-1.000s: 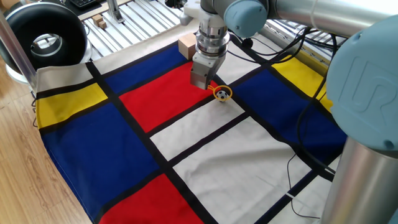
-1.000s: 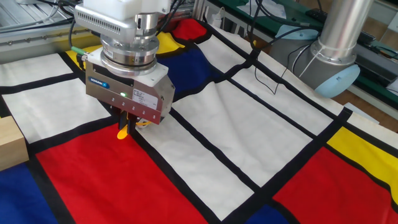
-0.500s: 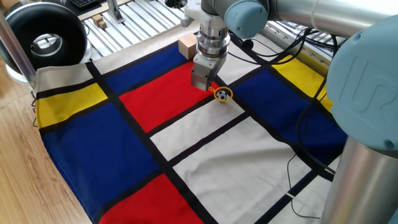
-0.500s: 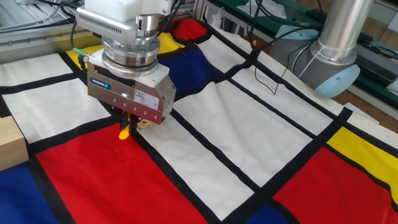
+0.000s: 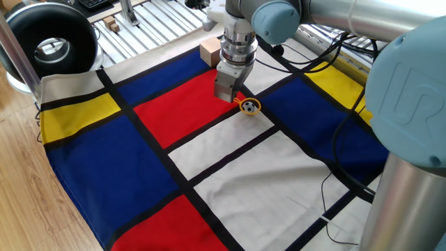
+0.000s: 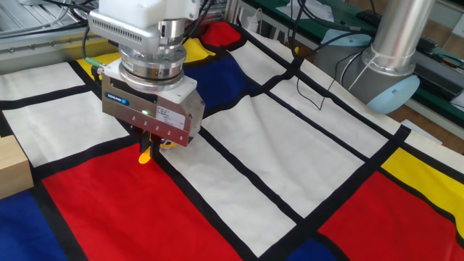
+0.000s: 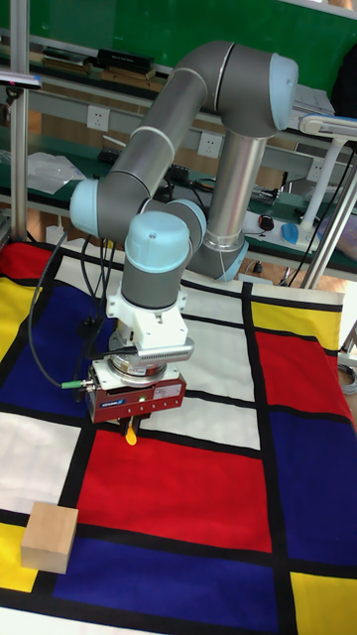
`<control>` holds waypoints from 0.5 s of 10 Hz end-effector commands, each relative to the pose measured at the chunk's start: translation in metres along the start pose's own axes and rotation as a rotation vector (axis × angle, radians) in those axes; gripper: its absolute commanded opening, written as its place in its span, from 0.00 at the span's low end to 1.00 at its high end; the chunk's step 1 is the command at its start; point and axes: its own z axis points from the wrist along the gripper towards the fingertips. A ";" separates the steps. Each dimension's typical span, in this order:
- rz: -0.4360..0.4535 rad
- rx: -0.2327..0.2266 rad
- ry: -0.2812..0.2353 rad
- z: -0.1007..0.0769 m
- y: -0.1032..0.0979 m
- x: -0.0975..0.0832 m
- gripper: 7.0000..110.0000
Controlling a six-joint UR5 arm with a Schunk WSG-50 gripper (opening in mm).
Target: Attach the bubble ring to the ball
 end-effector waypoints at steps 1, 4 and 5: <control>0.008 -0.006 -0.007 0.002 0.000 -0.002 0.00; 0.008 -0.002 -0.008 0.005 -0.001 -0.002 0.00; 0.008 -0.002 -0.008 0.006 -0.001 -0.002 0.00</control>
